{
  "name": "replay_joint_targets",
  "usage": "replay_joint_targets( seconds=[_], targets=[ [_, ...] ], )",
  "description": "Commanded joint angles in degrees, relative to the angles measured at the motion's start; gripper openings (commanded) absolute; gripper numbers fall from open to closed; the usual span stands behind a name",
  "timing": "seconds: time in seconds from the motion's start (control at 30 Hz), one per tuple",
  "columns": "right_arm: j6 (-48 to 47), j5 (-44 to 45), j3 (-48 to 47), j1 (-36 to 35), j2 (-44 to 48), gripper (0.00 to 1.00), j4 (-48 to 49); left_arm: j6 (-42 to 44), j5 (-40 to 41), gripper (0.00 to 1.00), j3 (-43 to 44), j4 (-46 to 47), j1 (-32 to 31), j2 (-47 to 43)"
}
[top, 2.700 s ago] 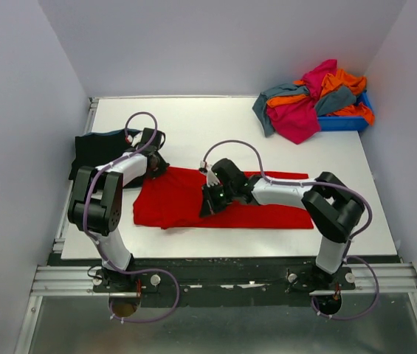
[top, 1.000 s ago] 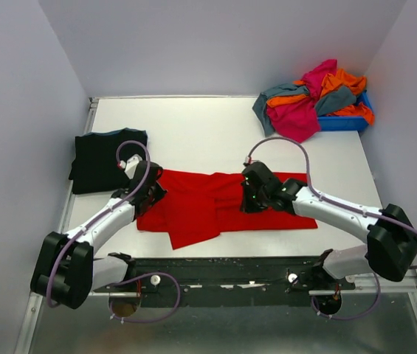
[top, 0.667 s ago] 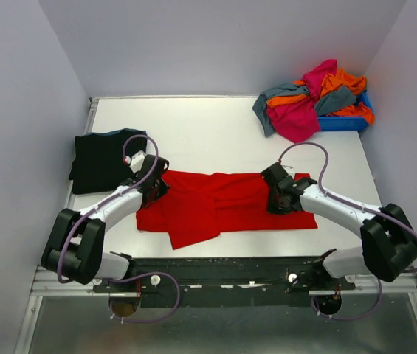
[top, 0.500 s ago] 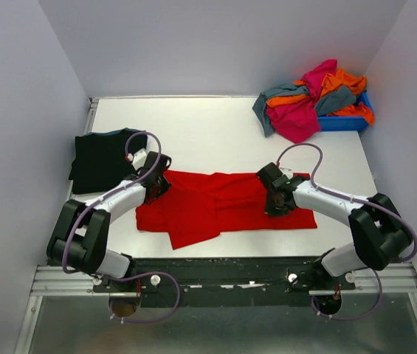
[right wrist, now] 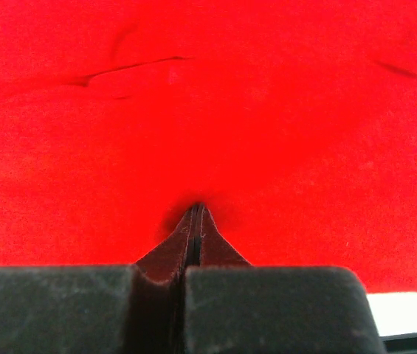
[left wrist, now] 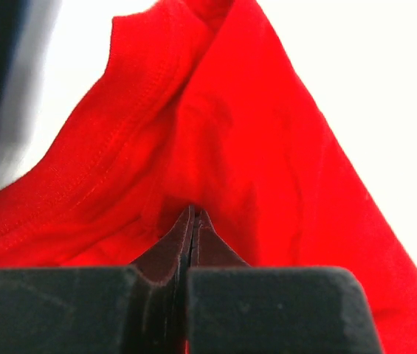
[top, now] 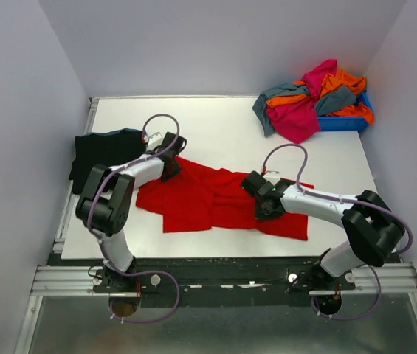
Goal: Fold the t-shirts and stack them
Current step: Rotate the tshirt 90 degrees
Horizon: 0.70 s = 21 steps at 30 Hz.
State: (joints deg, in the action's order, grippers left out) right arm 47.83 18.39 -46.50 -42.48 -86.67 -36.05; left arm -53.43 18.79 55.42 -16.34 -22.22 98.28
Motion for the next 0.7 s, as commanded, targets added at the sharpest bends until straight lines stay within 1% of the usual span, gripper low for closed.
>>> replay_joint_targets(
  seconds=[0.0,0.07,0.2,0.27,0.33,0.4,0.5,0.67],
  targets=[
    [5.34,-6.52,-0.34,-7.08,-4.55,0.01,0.89,4.91,-1.03,0.00,16.06,-6.49,-0.46,14.80],
    [4.73,-9.24,-1.57,-9.63,-5.34,0.01,4.04,6.23,-1.64,0.00,23.30,-8.88,-0.72,19.65],
    [2.62,-19.76,-0.88,-12.89,-6.05,0.01,18.35,8.77,-3.49,0.00,36.48,-10.47,-1.95,27.73],
    [1.91,-25.75,-0.78,-13.07,-7.19,0.01,26.79,9.74,-4.19,0.00,44.56,-12.92,-2.65,33.26],
    [0.43,-29.98,-3.14,-13.15,-8.51,0.01,29.98,10.62,-6.56,0.00,52.38,-15.12,-3.44,38.54],
    [-2.29,-31.05,-6.66,-13.07,-8.17,0.01,27.90,10.89,-8.58,0.00,59.25,-16.97,-4.23,43.11],
    [-7.21,-26.67,-9.57,-12.28,-2.30,0.01,22.80,12.21,-13.15,0.00,67.52,-16.62,-5.11,48.39],
    [-11.53,-26.22,-8.26,-1.58,7.56,0.01,14.72,13.61,-17.81,0.00,76.67,-13.55,-5.47,53.06]
  ],
)
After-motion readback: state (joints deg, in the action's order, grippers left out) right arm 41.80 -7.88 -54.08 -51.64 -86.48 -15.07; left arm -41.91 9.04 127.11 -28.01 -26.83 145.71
